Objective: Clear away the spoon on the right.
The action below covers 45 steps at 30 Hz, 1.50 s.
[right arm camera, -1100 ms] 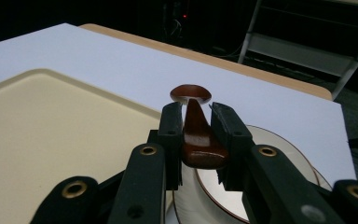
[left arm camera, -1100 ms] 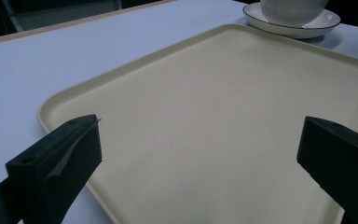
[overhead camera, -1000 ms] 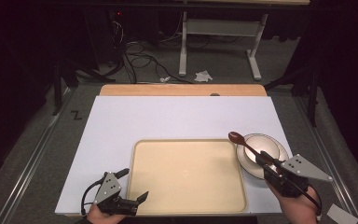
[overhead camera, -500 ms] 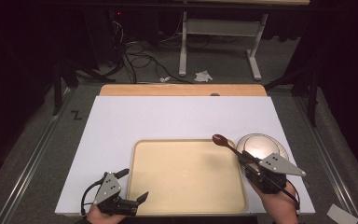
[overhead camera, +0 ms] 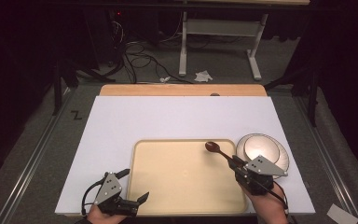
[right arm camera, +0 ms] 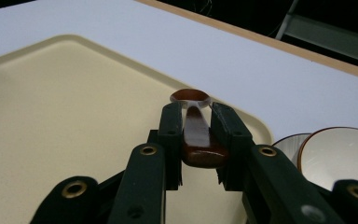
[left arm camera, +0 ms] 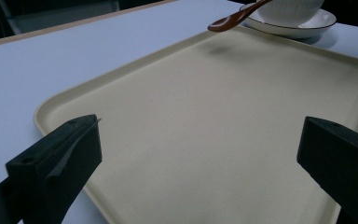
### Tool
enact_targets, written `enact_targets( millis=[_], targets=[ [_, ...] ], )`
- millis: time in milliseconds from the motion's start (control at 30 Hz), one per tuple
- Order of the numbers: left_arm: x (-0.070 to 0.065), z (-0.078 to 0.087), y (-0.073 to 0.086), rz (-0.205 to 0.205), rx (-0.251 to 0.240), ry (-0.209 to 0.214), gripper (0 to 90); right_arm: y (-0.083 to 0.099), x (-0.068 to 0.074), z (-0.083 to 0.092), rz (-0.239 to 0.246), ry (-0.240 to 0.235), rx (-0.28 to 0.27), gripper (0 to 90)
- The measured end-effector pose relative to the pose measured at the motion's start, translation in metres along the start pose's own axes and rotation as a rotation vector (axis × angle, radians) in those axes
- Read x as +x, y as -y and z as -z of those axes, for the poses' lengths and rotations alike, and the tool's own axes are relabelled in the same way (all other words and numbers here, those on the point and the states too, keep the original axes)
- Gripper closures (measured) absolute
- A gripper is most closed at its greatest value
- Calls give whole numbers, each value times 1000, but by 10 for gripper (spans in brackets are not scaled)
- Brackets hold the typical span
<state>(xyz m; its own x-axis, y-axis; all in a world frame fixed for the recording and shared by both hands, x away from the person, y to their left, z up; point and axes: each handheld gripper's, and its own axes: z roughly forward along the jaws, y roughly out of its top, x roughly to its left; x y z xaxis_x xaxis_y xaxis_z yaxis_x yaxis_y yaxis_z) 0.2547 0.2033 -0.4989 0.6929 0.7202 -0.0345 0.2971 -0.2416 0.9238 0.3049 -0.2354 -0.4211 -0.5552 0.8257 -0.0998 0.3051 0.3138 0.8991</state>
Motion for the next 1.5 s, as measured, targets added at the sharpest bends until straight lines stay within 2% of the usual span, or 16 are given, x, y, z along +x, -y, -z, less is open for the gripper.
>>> enact_targets(
  millis=[200,467,667,700,800,933,1033,1133,1233,1300,1500],
  targets=[
    [0,-1,0,-4,3,1,3,5,7,-8,-2,-13,15,769],
    [-1,-1,-1,-6,2,3,4,14,14,-21,40,-23,58,768],
    [-1,-1,0,-7,5,8,4,22,15,-29,36,-20,96,764],
    [-1,-2,0,-6,5,8,4,23,16,-29,31,-18,96,754],
    [-1,-2,0,-7,5,9,4,25,17,-30,39,-10,99,585],
    [-1,-2,0,-8,5,11,4,29,18,-31,47,-1,111,551],
    [-1,-1,-1,-8,4,12,4,34,20,-30,57,1,129,552],
    [-1,-1,-1,-7,3,12,4,37,20,-28,38,5,143,554],
    [-1,-1,0,-7,4,14,4,36,19,-26,18,4,129,585],
    [-1,-1,-1,-7,3,14,4,36,18,-25,-5,-20,122,595],
    [0,0,-1,-7,4,12,4,35,15,-19,1,-18,104,688]
  ],
)
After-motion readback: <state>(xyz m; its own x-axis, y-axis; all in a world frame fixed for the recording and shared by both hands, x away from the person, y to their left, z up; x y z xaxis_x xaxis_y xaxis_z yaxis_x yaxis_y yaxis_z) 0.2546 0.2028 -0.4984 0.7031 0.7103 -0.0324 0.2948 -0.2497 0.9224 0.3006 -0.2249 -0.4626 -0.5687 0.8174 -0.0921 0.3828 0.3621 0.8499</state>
